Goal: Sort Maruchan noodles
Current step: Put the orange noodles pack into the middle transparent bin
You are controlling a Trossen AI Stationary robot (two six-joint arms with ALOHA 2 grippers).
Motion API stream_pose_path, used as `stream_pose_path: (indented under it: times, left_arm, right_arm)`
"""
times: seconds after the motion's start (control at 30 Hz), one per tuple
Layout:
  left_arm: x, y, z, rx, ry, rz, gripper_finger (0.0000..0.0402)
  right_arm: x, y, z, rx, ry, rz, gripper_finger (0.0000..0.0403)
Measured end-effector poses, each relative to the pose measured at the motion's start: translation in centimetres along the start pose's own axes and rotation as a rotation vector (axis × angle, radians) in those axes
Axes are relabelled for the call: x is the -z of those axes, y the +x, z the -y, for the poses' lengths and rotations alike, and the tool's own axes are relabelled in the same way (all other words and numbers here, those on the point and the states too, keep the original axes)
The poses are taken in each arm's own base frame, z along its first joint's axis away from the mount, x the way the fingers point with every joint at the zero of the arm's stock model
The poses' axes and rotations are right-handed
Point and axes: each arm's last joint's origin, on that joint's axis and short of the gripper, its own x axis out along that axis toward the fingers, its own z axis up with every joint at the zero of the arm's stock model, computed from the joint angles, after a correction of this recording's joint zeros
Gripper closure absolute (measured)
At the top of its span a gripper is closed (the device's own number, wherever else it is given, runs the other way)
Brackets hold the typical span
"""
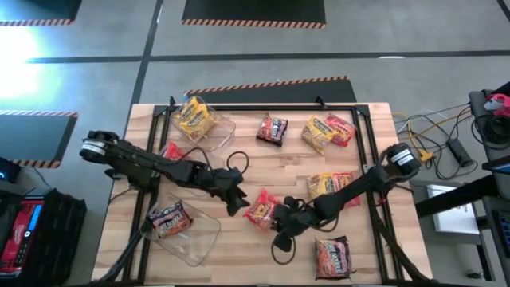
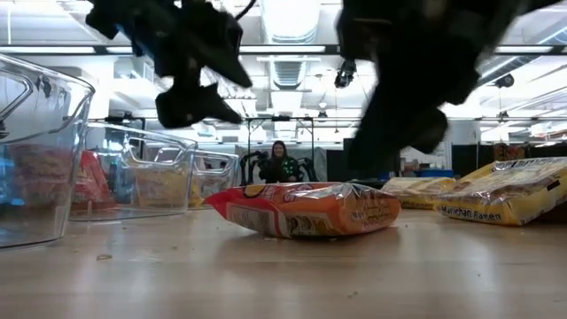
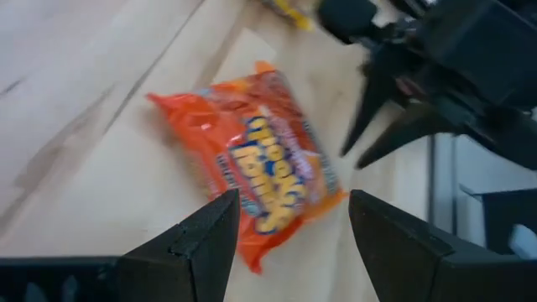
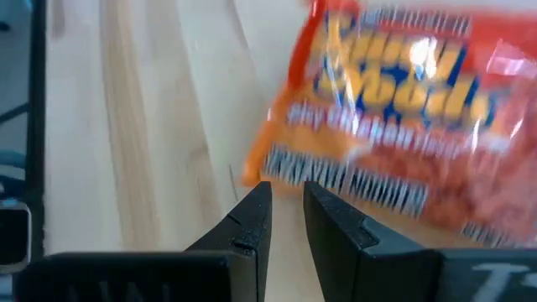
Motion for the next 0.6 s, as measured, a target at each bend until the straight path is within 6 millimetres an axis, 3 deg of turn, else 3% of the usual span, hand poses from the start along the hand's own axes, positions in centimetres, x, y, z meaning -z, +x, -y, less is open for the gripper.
stream_pose_path:
  times: [0.33, 0.6]
  left_arm:
    - [-1.2, 0.3, -0.2, -0.020, -0.016, 0.013, 0.0193]
    - [-1.9, 0.2, -1.0, -0.033, -0.026, 0.022, 0.0193]
  right_arm:
    - [-3.0, -0.6, 2.0, 0.189, -0.076, -0.050, 0.0339]
    - [-1.6, 0.1, 3.5, 0.228, -0.015, -0.101, 0.0339]
